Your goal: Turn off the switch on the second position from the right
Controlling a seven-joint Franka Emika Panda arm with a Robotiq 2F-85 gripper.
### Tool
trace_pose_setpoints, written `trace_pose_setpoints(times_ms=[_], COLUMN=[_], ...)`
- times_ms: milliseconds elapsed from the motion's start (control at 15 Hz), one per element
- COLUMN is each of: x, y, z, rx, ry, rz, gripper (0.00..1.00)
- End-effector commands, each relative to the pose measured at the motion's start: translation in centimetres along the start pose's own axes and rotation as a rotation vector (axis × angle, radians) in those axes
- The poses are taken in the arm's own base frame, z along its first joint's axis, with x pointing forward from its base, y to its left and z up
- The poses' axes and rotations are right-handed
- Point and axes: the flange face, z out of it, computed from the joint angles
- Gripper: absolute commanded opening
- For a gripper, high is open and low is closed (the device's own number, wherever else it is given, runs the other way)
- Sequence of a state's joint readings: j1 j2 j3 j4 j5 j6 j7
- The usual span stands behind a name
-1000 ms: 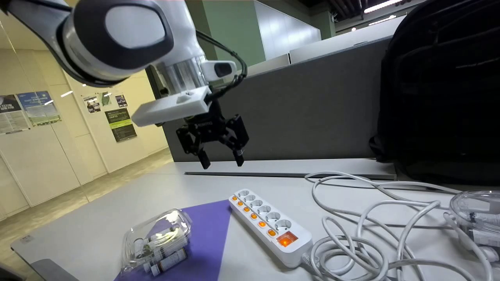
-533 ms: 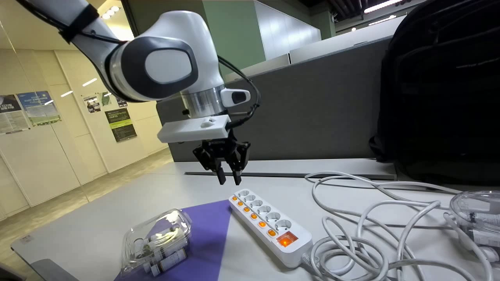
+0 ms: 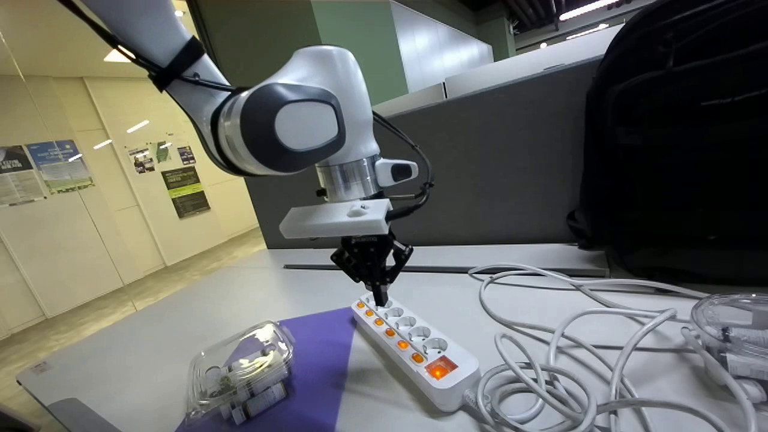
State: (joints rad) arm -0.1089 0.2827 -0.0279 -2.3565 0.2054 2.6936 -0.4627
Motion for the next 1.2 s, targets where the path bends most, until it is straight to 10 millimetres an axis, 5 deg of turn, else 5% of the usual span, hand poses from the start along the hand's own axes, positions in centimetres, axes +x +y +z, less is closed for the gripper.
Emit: trace_pose_setpoints(times_ms=[0,1133], x=[0.2,-1.7], y=[2.0,1.7], z=[0.3,3.9], rx=[-0.061,-0.088], ry=[-0.026,0.057], rz=[0.027,0.066], gripper=[0.0,0.0])
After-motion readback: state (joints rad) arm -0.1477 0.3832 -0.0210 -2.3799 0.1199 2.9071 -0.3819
